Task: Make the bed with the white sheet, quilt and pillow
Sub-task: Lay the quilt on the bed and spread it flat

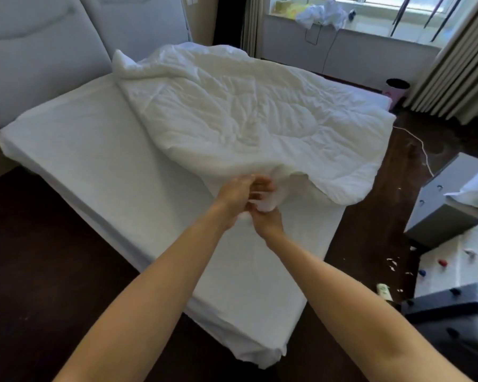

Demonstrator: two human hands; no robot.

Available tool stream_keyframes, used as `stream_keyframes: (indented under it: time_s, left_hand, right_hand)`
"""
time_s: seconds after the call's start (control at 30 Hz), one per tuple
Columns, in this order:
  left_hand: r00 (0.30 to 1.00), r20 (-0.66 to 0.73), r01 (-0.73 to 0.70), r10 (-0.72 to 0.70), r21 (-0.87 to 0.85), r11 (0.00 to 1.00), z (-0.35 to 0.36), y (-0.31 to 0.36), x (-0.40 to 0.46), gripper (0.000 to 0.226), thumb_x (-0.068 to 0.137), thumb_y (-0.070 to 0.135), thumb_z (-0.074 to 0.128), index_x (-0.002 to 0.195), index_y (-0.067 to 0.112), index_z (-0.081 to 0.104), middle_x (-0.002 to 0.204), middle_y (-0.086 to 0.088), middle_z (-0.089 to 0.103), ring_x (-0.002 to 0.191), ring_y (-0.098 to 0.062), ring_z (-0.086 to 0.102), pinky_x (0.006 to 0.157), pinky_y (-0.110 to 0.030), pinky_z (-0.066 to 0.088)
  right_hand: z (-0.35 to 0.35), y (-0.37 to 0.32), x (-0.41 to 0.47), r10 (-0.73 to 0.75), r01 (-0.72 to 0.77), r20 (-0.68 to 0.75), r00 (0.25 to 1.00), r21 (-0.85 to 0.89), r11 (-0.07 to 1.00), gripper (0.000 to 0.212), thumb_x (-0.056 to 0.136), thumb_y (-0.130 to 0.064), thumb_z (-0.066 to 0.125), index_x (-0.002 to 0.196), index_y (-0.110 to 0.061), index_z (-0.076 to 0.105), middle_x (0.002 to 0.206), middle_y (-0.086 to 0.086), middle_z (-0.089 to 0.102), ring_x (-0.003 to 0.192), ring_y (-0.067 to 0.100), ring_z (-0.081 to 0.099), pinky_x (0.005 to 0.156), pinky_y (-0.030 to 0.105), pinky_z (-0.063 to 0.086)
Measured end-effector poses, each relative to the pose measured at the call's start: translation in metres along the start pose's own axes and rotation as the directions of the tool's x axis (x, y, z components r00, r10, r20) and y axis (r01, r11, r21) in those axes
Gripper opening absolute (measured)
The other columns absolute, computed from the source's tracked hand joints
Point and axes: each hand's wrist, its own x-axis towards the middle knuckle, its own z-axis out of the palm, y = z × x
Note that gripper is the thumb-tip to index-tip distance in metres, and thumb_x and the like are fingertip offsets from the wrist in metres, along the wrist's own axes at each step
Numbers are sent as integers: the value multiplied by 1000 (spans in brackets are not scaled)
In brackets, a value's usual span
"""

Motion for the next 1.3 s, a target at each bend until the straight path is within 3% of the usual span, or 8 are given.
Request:
stream_keyframes:
  time_s: [0.17,0.27,0.37,0.6,0.77,1.07,1.2,1.3]
  left_hand:
    - [831,-545,274,-115,220,936,-75,-77,32,52,94,36,51,139,10,41,142,-13,46,127,-31,45,106,-40,35]
    - [768,-171,483,-617,-478,734,-73,-119,34,91,83,67,51,149,13,20,149,-21,29,136,-39,30,104,-56,31]
    - [885,216,415,-412,-767,490,-66,-113,49,93,79,73,47,140,4,38,136,-26,48,121,-41,50,100,-55,42]
    - [924,-272,49,-270,-614,788,-78,-65,60,42,87,5,61,128,2,53,121,-14,63,97,-30,65,58,-38,59]
    - [906,-398,-65,-143,-465,883,-84,-4,16,42,89,7,60,129,-4,49,120,-17,61,94,-31,63,70,-41,54]
    - [891,-437,-178,125,-82,981,-78,8,-55,25,98,33,44,98,14,60,85,-7,63,69,-22,56,55,-27,50]
    - [857,-466,240,-219,-14,971,-81,-72,-10,62,89,65,34,123,18,58,140,-15,46,124,-34,43,106,-48,33]
    - [741,-101,593,-664,-365,717,-64,-122,3,110,66,85,49,152,26,12,158,-14,8,143,-41,10,110,-65,10]
  right_hand:
    - [17,-18,-21,341,-352,147,928,640,683,40,92,-27,61,127,-19,44,113,2,55,99,23,57,82,43,54]
    - [20,-41,-36,344,-493,360,867,716,494,43,95,-26,57,133,-9,47,117,13,59,92,23,60,72,37,54]
    - [15,-42,-38,335,-526,410,848,726,444,40,94,-26,58,129,-9,48,120,15,59,97,25,59,61,36,55]
    - [-8,8,-22,280,-494,445,851,493,716,25,85,-23,69,107,-21,57,97,-2,59,89,14,57,84,32,49]
    - [20,-5,-43,309,-531,560,769,290,796,57,86,-30,67,136,-25,42,142,-5,39,138,19,32,113,44,23]
    - [16,-52,-48,-140,-157,375,916,659,736,47,92,-40,56,131,-16,54,127,8,63,118,25,59,99,44,48]
    - [-9,-29,-51,-33,-316,486,874,618,720,40,96,-37,47,131,-18,55,126,3,64,117,22,59,94,38,49]
    - [-29,-8,-47,76,-386,452,889,649,656,38,96,-32,49,129,-15,57,127,6,63,118,26,58,93,40,50]
